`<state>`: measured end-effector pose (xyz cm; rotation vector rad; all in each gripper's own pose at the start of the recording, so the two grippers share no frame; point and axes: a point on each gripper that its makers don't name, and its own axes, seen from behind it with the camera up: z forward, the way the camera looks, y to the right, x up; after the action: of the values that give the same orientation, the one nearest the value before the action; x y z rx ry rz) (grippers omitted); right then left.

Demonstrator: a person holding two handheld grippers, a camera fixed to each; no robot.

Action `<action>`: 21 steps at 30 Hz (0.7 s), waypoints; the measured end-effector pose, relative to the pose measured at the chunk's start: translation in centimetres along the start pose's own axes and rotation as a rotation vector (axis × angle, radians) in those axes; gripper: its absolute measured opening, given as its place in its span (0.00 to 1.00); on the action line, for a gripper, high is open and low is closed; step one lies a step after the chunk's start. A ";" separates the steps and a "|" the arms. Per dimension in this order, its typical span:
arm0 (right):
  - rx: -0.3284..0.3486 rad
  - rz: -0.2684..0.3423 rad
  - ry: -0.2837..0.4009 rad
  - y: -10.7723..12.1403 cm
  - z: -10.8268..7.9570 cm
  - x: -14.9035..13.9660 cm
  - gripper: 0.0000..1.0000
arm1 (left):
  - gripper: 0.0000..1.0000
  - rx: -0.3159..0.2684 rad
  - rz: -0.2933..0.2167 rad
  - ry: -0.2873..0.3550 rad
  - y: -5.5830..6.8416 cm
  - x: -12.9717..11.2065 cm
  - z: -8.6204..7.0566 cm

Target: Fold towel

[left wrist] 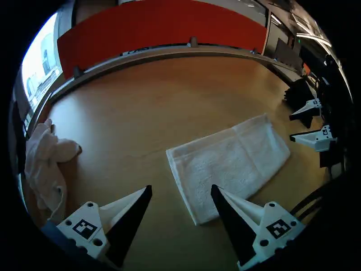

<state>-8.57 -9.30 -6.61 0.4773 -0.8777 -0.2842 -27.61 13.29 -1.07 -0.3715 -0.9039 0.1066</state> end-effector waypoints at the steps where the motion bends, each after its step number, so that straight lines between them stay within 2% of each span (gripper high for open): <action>1: -0.001 0.001 0.000 -0.1 -0.2 -0.1 0.97 | 0.97 0.001 -0.002 -0.001 0.1 -0.3 -0.2; 11: -0.005 0.011 0.004 -0.8 -1.7 -1.3 0.97 | 0.97 0.008 -0.037 -0.003 0.7 -2.6 -2.1; 21: 0.020 -0.019 0.004 -1.2 -2.0 -1.7 0.97 | 0.97 0.039 -0.081 0.015 0.2 -3.4 -3.7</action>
<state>-8.09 -9.06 -9.49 0.5047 -0.8733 -0.2923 -26.82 11.62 -5.79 -0.2985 -0.9002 0.0465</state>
